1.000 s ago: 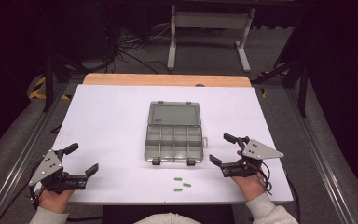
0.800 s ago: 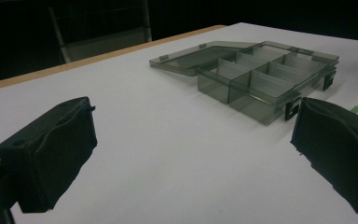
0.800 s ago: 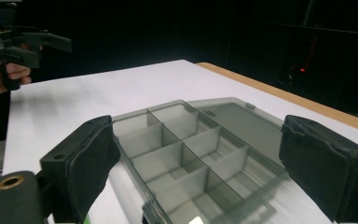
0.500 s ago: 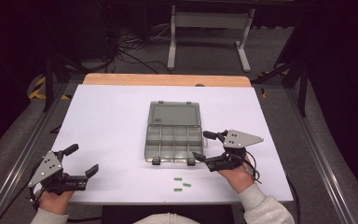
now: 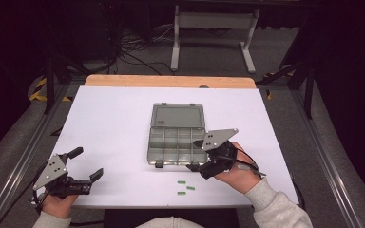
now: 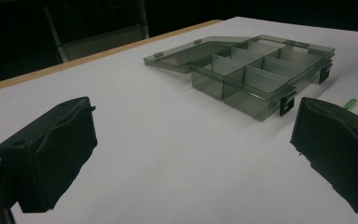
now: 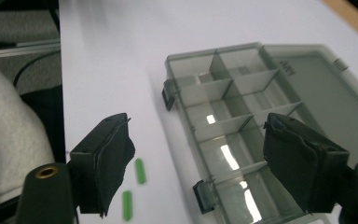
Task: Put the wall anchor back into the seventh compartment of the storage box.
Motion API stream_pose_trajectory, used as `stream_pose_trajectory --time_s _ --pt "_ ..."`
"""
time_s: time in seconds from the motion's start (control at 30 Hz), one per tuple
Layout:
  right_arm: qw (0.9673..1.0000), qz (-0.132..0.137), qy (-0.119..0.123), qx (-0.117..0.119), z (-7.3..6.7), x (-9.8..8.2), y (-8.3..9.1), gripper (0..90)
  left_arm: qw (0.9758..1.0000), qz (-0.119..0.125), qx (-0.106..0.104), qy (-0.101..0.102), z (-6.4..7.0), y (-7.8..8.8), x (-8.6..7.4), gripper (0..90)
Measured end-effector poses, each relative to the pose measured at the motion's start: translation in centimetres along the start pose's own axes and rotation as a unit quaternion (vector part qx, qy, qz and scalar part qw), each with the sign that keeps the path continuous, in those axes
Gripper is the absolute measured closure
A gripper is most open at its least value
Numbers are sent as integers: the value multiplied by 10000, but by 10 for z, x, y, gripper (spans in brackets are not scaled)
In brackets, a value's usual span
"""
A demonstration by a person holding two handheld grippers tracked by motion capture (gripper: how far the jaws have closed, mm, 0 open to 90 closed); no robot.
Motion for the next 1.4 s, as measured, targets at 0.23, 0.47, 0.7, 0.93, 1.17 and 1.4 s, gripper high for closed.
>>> stream_pose_trajectory --time_s 0.23,0.47,0.7,0.93,1.17,1.4 --pt "9962 -838 -25 217 -4 6 -10 228 10000 -5 -30 3 0 -1 -1 5" --pt "9900 -1371 -24 319 -6 9 -15 227 10000 20 -10 17 -1 0 -1 4" --pt "9809 -1897 -29 423 -10 8 -22 233 10000 -32 -61 -70 3 -3 -1 3" --pt "9682 -2452 -86 481 -13 1 -27 249 10000 -48 -14 -31 1 -2 -1 2" --pt "9691 -2411 -169 494 -14 -1 -32 267 10000 -81 -30 -32 1 -2 -2 2" --pt "9685 -2401 -171 635 -19 -4 -45 281 10000 -61 -27 -27 0 -2 -2 2"
Point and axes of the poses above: each handheld gripper's, and its own axes: y roughly backward along the jaws, x roughly out of its top, z roughly to its right, the point moved 3 cm from there along -y, roughly forward along the jaws, and after that the axes turned 7 degrees about z, right-handed, at the moved point
